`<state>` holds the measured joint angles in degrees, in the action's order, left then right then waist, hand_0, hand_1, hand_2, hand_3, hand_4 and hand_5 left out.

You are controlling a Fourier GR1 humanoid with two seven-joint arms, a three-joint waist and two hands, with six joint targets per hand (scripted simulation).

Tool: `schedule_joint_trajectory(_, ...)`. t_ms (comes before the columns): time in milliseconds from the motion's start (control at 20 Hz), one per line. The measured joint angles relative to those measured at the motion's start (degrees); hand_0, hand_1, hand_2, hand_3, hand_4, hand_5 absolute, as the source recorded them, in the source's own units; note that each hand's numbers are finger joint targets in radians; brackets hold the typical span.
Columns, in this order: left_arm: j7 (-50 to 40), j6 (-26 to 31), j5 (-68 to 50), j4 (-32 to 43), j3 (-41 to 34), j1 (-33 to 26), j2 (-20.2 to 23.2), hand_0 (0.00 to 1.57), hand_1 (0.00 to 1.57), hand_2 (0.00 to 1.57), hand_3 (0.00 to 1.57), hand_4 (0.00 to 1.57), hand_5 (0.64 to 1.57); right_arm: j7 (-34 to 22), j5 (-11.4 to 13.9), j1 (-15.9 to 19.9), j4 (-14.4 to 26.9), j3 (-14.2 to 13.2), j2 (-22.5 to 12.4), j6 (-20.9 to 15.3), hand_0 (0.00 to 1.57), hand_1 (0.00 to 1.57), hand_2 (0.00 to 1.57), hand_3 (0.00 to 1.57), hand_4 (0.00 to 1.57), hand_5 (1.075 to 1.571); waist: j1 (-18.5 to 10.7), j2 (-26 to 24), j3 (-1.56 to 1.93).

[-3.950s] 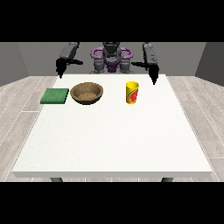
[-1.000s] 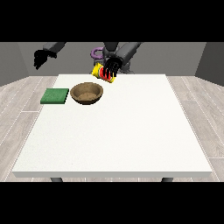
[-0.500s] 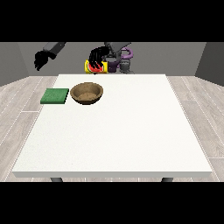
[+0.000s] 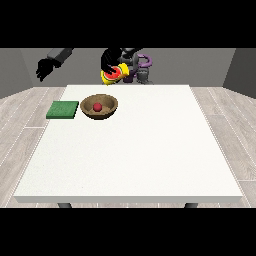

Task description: Pick the cup and pour the ball into the bowl, then pick the bowl and place it on the pad

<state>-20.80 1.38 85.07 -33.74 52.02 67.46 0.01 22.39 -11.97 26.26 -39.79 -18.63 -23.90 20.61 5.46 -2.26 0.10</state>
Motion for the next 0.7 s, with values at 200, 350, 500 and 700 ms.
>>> schedule_joint_trajectory(200, 0.0, 2.3, 2.9, -1.7, 0.6, -0.5, 0.0, 1.51, 1.51, 1.57, 1.57, 1.21, 1.467, 0.4, -0.1, 0.3, -0.2, 0.1, 0.5, -0.3, 0.00, 0.00, 0.00, 0.20, 0.76, 1.554, -0.6, 0.9, -0.04)
schedule_joint_trajectory(350, -0.7, -0.2, -0.6, -4.2, -4.3, -2.7, 0.2, 0.42, 0.42, 1.57, 1.57, 1.23, 1.416, -0.4, -0.8, -0.6, 0.2, -0.4, 0.0, 0.2, 0.00, 0.00, 0.23, 0.17, 0.74, 1.554, -2.2, 0.2, -0.14)
schedule_joint_trajectory(500, -2.3, -4.9, -6.9, -7.4, -12.1, -4.8, 0.5, 0.00, 0.00, 1.57, 1.57, 0.94, 1.569, -0.8, -1.1, -1.2, 0.2, -0.8, -0.4, 0.4, 0.00, 0.00, 0.23, 0.17, 0.74, 1.554, -3.8, -0.1, -0.26)
schedule_joint_trajectory(700, -5.0, -13.1, -14.7, -12.0, -20.9, -9.5, 0.3, 0.77, 0.77, 1.57, 1.57, 1.01, 1.564, -0.9, -1.7, -1.3, -0.1, -1.4, -0.1, -0.5, 0.00, 0.00, 0.16, 0.23, 0.76, 1.557, -5.9, 0.7, -0.35)
